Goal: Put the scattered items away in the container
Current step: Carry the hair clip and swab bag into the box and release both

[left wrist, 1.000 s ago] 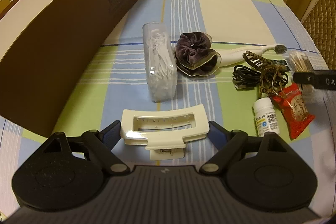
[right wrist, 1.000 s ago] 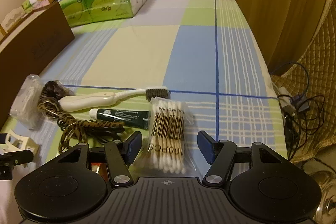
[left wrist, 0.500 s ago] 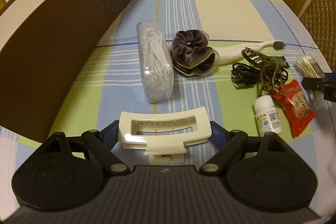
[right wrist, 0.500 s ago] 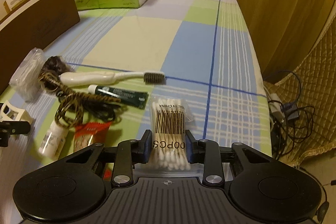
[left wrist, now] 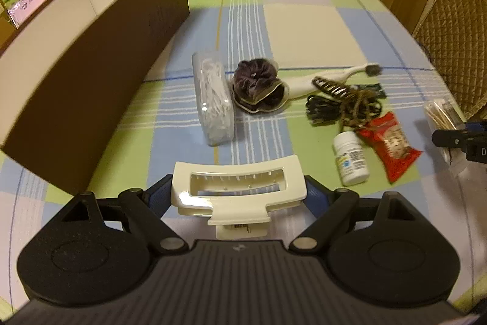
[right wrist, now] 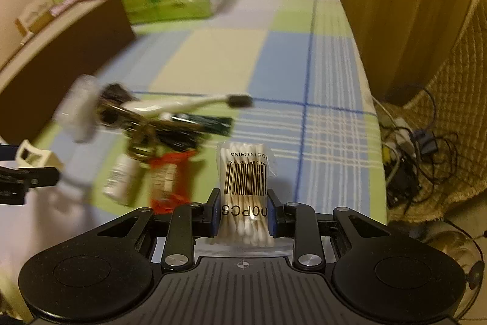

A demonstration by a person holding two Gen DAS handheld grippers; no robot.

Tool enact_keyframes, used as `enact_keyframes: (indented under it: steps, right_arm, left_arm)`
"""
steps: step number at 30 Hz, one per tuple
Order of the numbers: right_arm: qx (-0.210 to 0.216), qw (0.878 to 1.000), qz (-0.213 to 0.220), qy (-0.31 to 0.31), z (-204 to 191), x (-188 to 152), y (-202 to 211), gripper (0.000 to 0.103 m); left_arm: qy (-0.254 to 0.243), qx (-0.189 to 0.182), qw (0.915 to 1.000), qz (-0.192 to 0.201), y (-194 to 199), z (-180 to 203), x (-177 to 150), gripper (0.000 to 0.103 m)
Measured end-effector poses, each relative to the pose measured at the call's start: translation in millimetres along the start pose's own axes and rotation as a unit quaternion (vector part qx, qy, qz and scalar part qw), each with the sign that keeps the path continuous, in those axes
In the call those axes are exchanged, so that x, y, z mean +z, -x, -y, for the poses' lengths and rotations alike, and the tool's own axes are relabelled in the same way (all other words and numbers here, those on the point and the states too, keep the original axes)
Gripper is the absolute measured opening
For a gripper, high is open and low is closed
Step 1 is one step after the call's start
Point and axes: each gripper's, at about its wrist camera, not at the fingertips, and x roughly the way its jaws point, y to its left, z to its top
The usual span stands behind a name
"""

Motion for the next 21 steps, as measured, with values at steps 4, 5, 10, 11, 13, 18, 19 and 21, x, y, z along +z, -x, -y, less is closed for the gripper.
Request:
enact_keyframes:
  steps: [4, 5, 10, 11, 13, 18, 19, 21]
  right_arm:
    - [0.043, 0.999, 0.007, 0.015, -21, 2, 17, 0.032]
    - [0.053, 0.998, 0.007, 0.021, -28, 2, 20, 0.032]
    - [0.086, 0.995, 0.003, 0.041, -63, -4, 28, 0.032]
    - [0.089, 0.995, 0.001, 0.041, -69, -6, 29, 0.032]
    - [0.092, 0.995, -0.003, 0.038, -80, -9, 30, 0.032]
    - [0.088, 0.996, -0.005, 0.025, -114, -6, 29, 0.032]
    - [0.087, 0.996, -0.004, 0.023, -122, -4, 29, 0.032]
    - [0.088, 0.996, 0.001, 0.020, -139, 3, 30, 0.032]
  left_arm:
    - [0.003, -0.003, 0.9998, 0.018, 25, 0, -4, 0.085]
    - [0.004, -0.003, 0.9998, 0.021, 31, -1, -5, 0.085]
    - [0.001, -0.018, 0.9995, 0.028, 50, -9, -12, 0.085]
    - [-0.004, -0.020, 0.9994, 0.029, 52, -11, -13, 0.085]
    - [-0.015, -0.027, 0.9991, 0.030, 56, -16, -13, 0.085]
    - [-0.040, -0.051, 0.9968, 0.047, 72, -42, -7, 0.085]
    - [-0.045, -0.057, 0.9960, 0.052, 77, -49, -4, 0.085]
    - [-0.056, -0.067, 0.9942, 0.062, 85, -64, 1, 0.085]
